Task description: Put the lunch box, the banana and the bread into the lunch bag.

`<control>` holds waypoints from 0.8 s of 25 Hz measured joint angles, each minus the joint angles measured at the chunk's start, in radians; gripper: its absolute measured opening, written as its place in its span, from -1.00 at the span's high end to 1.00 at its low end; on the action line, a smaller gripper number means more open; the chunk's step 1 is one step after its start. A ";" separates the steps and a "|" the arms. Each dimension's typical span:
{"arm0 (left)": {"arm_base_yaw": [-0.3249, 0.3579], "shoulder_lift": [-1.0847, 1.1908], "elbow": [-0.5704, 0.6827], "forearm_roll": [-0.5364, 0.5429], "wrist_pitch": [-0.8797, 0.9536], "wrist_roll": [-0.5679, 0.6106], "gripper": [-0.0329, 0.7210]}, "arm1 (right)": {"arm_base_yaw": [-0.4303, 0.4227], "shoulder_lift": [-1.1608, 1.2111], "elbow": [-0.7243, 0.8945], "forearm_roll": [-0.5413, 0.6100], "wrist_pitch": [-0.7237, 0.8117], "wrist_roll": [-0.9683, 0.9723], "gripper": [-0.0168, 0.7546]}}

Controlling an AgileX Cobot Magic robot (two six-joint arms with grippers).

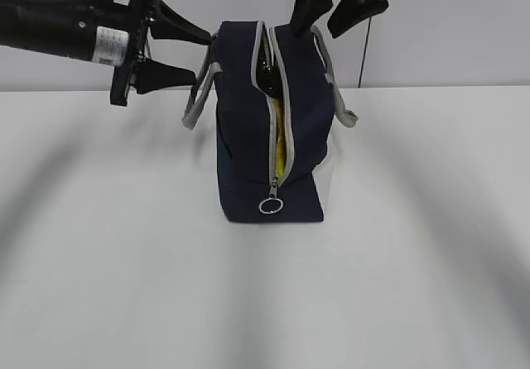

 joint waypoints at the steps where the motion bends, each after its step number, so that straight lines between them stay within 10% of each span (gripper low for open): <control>1: 0.014 -0.007 -0.020 0.009 0.033 0.000 -0.28 | 0.002 -0.020 0.000 0.000 0.002 0.000 -0.24; 14: -0.004 -0.278 -0.151 0.663 0.184 -0.185 -0.27 | 0.208 -0.297 0.219 -0.177 0.004 -0.007 -0.28; 20: -0.083 -0.336 -0.151 0.779 0.194 -0.238 -0.17 | 0.239 -0.433 0.381 -0.186 0.006 -0.035 -0.28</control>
